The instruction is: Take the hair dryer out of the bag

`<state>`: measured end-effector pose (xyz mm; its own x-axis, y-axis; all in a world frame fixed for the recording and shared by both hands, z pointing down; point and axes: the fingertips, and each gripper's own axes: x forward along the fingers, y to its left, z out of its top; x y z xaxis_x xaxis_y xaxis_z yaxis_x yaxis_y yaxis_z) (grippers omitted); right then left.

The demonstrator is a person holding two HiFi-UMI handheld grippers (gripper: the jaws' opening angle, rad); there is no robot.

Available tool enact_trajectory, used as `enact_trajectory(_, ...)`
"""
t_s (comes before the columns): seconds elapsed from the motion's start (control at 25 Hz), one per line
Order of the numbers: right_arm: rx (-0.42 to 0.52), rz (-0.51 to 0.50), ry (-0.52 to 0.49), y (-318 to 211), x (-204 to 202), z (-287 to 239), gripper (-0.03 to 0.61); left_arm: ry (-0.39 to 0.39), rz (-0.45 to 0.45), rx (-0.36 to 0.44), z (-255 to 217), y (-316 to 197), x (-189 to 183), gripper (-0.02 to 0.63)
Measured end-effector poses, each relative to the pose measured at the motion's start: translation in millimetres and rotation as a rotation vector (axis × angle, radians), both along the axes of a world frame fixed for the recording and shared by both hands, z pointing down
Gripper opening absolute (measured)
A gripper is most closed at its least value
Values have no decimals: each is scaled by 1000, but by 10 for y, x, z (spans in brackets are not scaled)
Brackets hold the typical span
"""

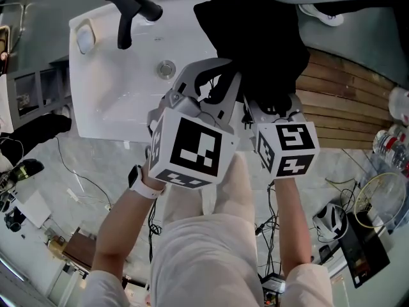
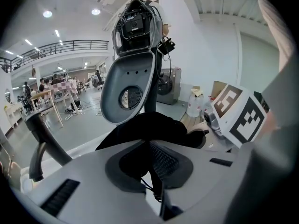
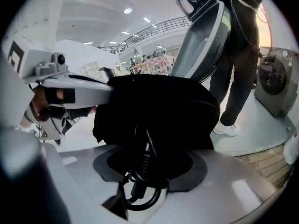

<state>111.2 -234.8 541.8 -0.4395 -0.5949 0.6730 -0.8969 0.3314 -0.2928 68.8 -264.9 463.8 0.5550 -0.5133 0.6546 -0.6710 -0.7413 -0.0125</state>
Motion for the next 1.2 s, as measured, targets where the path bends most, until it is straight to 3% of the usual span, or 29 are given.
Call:
enact_trajectory(0.64, -23, 110, -372, 384, 76, -445, 208, 8, 3, 6, -5, 115, 10, 20)
enact_trajectory(0.92, 14, 116, -341, 580, 128, -498, 201, 32, -10, 17, -70, 133, 20, 20)
enact_trajectory(1.2, 17, 131, -381, 806, 266, -528, 199, 46, -20, 27, -92, 165, 64, 20)
